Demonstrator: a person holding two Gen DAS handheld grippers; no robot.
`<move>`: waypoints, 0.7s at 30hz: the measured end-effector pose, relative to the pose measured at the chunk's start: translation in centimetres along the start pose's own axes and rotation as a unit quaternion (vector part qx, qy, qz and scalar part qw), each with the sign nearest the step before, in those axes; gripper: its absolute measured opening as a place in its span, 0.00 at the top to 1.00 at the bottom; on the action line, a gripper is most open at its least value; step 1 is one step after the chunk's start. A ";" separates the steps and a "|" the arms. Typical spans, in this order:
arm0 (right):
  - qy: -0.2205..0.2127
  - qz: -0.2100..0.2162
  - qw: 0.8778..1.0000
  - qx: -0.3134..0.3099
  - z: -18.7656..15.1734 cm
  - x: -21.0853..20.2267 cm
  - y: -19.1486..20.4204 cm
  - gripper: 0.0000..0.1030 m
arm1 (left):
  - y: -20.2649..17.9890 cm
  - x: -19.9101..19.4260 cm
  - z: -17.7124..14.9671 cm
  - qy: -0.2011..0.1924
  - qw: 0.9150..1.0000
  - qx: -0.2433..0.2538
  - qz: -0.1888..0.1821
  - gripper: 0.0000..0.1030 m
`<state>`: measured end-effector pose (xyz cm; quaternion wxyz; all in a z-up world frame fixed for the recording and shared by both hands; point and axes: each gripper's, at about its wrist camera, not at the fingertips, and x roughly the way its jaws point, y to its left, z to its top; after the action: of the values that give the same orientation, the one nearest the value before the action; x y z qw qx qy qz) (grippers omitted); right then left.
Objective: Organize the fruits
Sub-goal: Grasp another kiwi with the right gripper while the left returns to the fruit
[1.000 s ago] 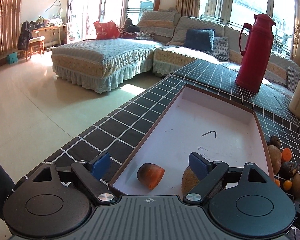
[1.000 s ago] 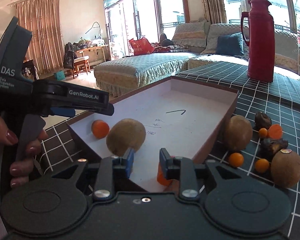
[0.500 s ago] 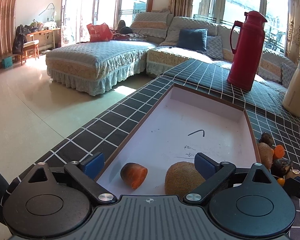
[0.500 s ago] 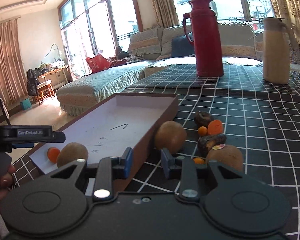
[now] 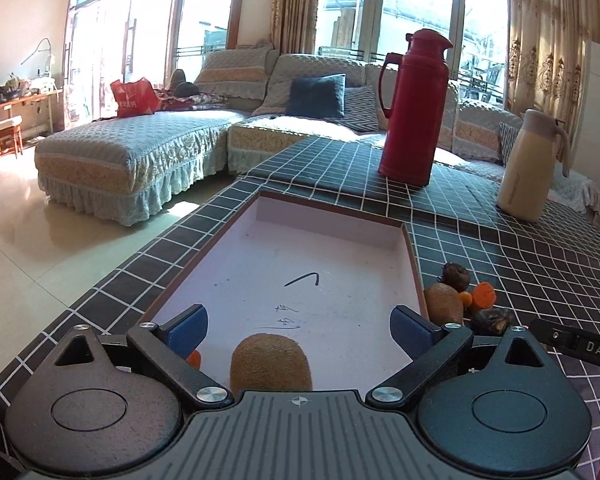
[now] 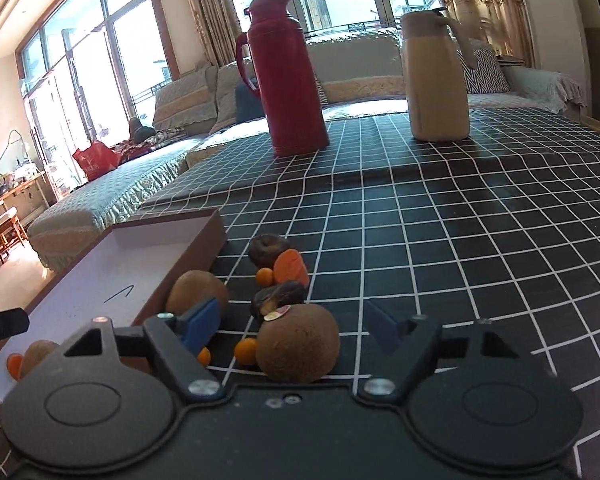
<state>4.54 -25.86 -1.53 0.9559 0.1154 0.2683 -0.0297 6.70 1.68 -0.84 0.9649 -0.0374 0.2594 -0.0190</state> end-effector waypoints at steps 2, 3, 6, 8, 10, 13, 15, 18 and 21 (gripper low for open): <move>0.014 0.004 1.000 0.011 -0.1 0.8 -0.4 0.23 | -0.6 -0.1 0.0 0.002 1.000 0.003 -0.015 0.06; 0.021 0.005 1.000 0.015 -0.1 1.1 -0.5 0.26 | -0.8 -0.2 -0.1 0.003 1.000 0.005 -0.020 0.06; 0.041 0.009 0.999 0.012 -0.3 2.0 -0.4 0.38 | -1.6 -0.4 -0.2 0.002 0.999 0.018 -0.026 0.06; 0.047 0.013 0.999 0.010 -0.4 2.5 -0.3 0.42 | -1.9 -0.6 -0.3 0.000 0.999 0.026 -0.031 0.06; 0.054 0.014 0.998 0.005 -0.6 2.9 0.0 0.45 | -2.3 -0.7 -0.3 0.000 0.999 0.032 -0.038 0.06; 0.056 0.009 0.998 -0.007 -0.9 3.2 0.4 0.46 | -2.7 -0.8 -0.4 0.000 0.998 0.038 -0.045 0.06; 0.059 0.009 0.998 -0.004 -0.9 3.1 0.4 0.47 | -3.0 -1.0 -0.3 0.000 0.998 0.041 -0.052 0.06; 0.060 -0.004 0.998 0.011 -0.7 2.8 -0.2 0.47 | -3.8 -1.3 -0.5 -0.003 0.997 0.051 -0.063 0.06; 0.056 -0.036 0.998 0.019 -0.6 2.2 -1.3 0.47 | -4.9 -1.6 -0.8 -0.008 0.995 0.073 -0.071 0.06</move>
<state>5.98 -26.93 -3.46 0.9352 0.1251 0.3252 -0.0627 4.84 -3.15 -0.32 0.9633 0.0143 0.2461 -0.1061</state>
